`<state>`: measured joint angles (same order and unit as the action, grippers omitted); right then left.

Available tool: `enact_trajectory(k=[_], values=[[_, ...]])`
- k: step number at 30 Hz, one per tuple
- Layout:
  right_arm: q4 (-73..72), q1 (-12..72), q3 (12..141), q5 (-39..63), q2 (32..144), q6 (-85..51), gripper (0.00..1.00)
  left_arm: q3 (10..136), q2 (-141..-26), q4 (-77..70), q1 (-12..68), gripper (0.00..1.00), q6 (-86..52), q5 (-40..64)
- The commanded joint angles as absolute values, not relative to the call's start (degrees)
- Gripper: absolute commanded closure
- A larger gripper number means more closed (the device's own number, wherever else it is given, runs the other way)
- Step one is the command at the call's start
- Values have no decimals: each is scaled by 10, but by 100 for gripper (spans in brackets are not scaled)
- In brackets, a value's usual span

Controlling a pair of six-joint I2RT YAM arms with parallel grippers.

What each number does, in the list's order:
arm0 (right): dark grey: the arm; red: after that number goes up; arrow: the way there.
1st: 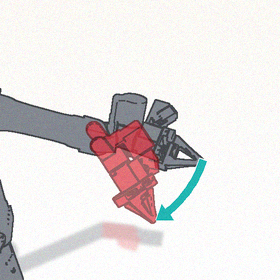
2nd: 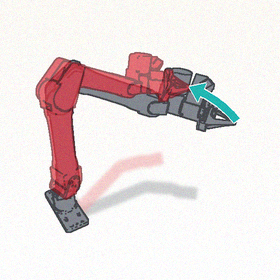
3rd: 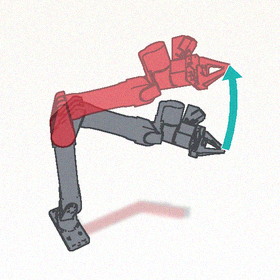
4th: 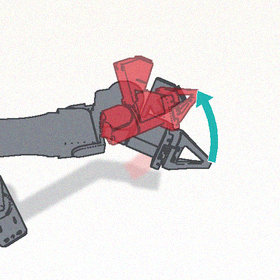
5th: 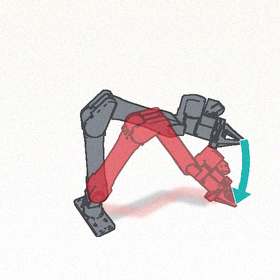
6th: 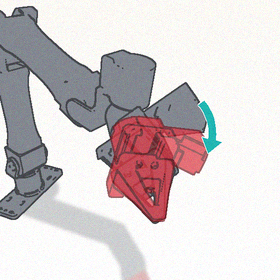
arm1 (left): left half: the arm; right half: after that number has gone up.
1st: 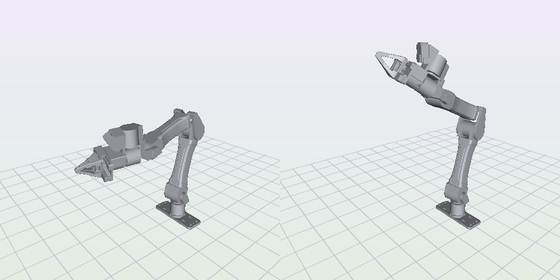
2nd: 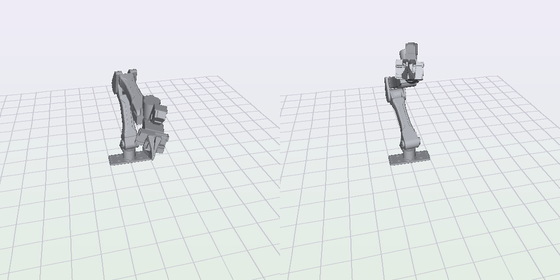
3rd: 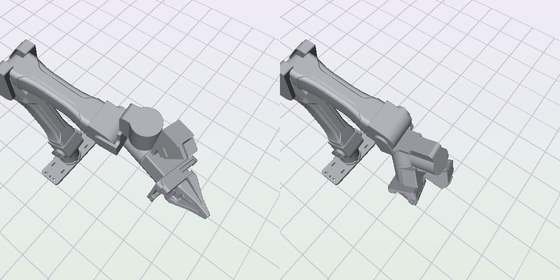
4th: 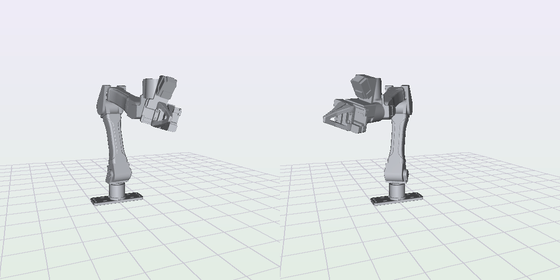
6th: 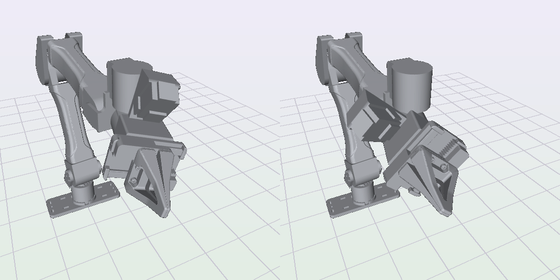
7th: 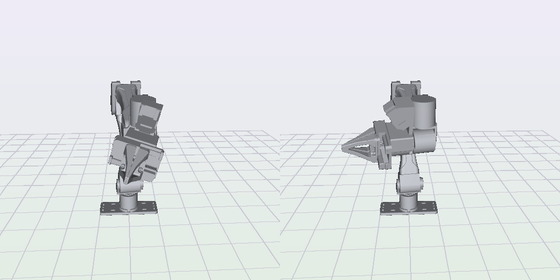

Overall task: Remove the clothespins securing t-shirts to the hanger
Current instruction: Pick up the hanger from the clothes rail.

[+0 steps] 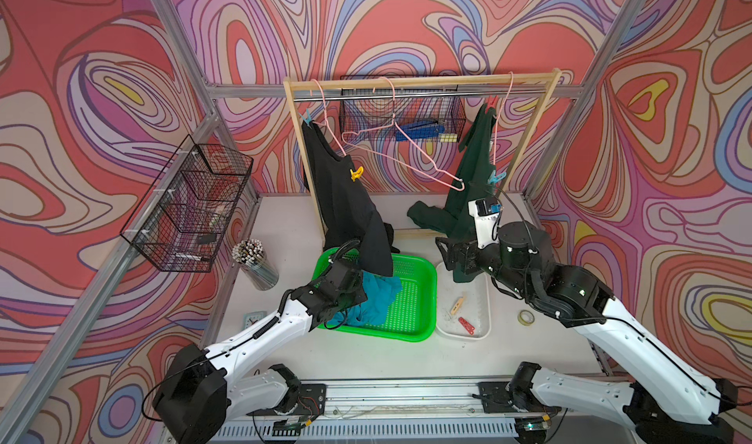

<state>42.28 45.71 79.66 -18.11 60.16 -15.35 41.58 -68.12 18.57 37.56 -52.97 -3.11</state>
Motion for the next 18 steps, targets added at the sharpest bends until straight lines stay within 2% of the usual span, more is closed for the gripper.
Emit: enact_trajectory(k=[1, 5, 8, 15, 17, 18], values=[[457, 456, 843, -194, 611, -155, 2, 423, -702, 156, 376, 79, -512, -42], [508, 455, 918, -224, 642, -155, 2, 423, -723, 116, 375, 49, -484, -13], [533, 453, 969, -237, 663, -154, 2, 425, -731, 105, 375, 32, -468, 5], [591, 446, 1091, -289, 723, -142, 2, 448, -695, 147, 374, 7, -406, -8], [603, 435, 1114, -302, 740, -135, 2, 461, -670, 166, 371, 5, -377, 5], [603, 426, 1120, -300, 744, -132, 2, 468, -659, 172, 370, 0, -365, 9]])
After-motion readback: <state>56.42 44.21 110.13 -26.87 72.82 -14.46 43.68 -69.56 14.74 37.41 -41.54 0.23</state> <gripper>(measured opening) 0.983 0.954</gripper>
